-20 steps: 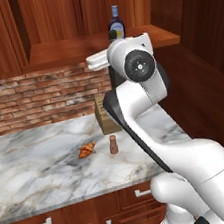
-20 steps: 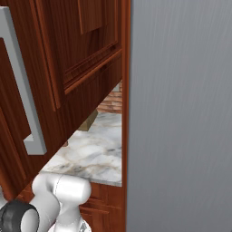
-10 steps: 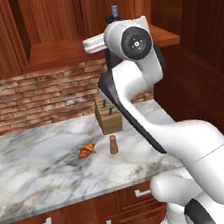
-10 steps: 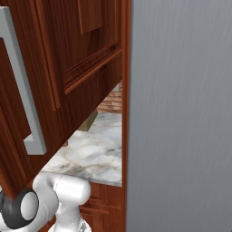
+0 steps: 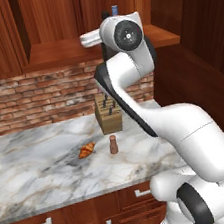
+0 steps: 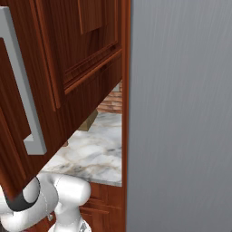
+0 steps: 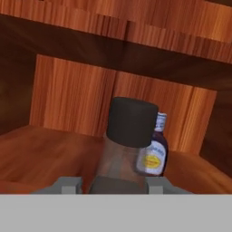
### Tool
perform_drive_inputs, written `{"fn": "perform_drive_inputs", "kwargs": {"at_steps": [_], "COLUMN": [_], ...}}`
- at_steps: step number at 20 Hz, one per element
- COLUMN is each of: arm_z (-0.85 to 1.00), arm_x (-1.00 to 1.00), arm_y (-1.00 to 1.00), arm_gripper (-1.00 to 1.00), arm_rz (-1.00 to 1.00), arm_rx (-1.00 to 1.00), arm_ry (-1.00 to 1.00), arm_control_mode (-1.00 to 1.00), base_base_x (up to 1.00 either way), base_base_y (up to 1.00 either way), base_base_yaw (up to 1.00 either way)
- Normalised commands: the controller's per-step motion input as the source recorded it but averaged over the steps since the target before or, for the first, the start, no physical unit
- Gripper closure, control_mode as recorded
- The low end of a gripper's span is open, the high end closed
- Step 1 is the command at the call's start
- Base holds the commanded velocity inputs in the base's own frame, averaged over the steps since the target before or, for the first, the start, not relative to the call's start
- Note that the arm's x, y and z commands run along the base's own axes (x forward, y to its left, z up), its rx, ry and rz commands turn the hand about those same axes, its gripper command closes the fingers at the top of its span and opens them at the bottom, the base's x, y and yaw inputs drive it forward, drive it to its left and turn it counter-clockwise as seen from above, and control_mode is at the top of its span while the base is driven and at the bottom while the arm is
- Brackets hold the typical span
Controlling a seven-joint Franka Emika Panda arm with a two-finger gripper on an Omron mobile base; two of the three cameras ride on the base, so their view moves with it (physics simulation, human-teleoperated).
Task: There are various items on the counter. Only move the condiments/shakers into the cabinet.
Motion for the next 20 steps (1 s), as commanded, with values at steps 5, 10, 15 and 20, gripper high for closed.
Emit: {"fn": "perform_drive_inputs", "kwargs": {"at_steps": [5,10,15,20], "arm_z": [0.18,0.00,0.00,0.01], "arm_x": [0.43,0.67,0.69,0.54], "arm_y": [0.00,0.00,0.09,0.21], "arm_gripper": [1.00,1.00,1.00,1.00], "arm_rz": [0.00,0.00,0.00,0.00], "arm_rx": [0.00,0.00,0.00,-0.01], "arm_ry": [0.00,0.00,0.00,0.00], "arm_control_mode": [-1.00,-1.00,-1.00,-1.00], "base_base_x": [0.00,0.00,0.00,0.00], "base_base_y": [0.00,0.00,0.00,0.00], "base_base_yaw": [0.00,0.00,0.00,0.00]}}
